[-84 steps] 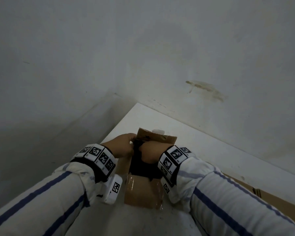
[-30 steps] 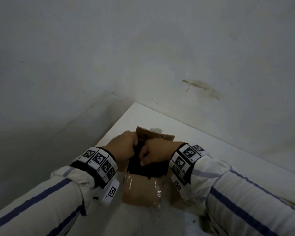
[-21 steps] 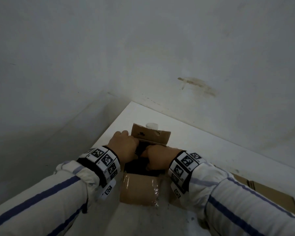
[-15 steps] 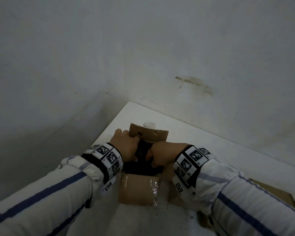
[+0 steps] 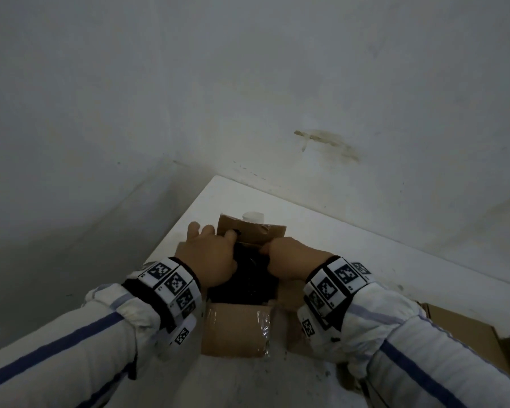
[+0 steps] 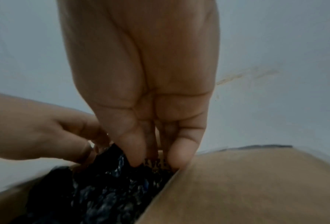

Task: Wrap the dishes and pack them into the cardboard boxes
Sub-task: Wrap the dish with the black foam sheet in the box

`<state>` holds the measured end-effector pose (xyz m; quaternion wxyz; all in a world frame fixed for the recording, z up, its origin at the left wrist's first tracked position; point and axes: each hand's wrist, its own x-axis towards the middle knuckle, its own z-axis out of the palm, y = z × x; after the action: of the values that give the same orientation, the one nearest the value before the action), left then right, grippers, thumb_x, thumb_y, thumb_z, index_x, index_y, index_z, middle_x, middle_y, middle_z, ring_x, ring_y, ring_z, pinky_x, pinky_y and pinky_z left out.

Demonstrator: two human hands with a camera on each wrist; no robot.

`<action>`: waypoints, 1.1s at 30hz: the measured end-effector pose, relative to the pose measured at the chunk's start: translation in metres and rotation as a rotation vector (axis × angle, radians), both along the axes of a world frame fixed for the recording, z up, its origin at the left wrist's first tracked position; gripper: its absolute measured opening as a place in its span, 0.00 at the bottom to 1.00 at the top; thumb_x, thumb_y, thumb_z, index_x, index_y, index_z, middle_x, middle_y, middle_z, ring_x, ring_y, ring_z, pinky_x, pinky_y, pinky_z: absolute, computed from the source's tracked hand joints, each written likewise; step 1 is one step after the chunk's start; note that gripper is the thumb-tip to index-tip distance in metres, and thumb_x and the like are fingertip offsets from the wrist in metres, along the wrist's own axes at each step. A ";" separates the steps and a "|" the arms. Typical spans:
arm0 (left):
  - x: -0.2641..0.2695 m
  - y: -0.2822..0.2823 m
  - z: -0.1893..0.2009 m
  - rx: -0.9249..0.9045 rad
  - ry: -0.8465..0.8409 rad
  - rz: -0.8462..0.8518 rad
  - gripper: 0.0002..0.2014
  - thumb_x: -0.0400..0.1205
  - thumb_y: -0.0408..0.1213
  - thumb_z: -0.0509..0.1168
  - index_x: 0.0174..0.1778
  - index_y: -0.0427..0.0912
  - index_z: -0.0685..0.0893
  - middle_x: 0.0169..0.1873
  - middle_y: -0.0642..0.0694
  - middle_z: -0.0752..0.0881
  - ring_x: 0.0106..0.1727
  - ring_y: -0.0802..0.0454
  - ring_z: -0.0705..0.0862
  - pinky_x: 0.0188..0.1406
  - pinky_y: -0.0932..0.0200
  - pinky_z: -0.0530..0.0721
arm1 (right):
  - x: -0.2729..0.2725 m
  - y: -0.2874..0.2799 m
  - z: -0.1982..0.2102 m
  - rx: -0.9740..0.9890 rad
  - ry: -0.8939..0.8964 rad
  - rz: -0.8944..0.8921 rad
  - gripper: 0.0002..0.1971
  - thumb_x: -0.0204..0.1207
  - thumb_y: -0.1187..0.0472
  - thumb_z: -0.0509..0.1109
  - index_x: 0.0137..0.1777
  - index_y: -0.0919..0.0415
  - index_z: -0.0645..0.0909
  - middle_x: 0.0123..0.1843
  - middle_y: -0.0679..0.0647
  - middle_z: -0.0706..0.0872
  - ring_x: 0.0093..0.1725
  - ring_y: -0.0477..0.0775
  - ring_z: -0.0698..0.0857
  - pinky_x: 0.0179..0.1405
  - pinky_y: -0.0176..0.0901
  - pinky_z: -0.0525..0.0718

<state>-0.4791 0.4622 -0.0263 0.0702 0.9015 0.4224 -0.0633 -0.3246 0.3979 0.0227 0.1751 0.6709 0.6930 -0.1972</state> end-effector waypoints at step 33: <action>0.054 -0.064 0.052 0.025 -0.027 -0.222 0.11 0.80 0.41 0.59 0.55 0.42 0.76 0.56 0.42 0.80 0.55 0.42 0.80 0.50 0.52 0.73 | 0.054 -0.066 0.014 0.335 0.360 -0.430 0.17 0.78 0.69 0.60 0.63 0.59 0.82 0.65 0.54 0.84 0.67 0.53 0.79 0.64 0.37 0.72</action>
<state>-0.4253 0.3984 0.0260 0.0571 0.9443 0.3196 -0.0533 -0.2708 0.3315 0.0363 -0.1085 0.7758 0.5782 -0.2282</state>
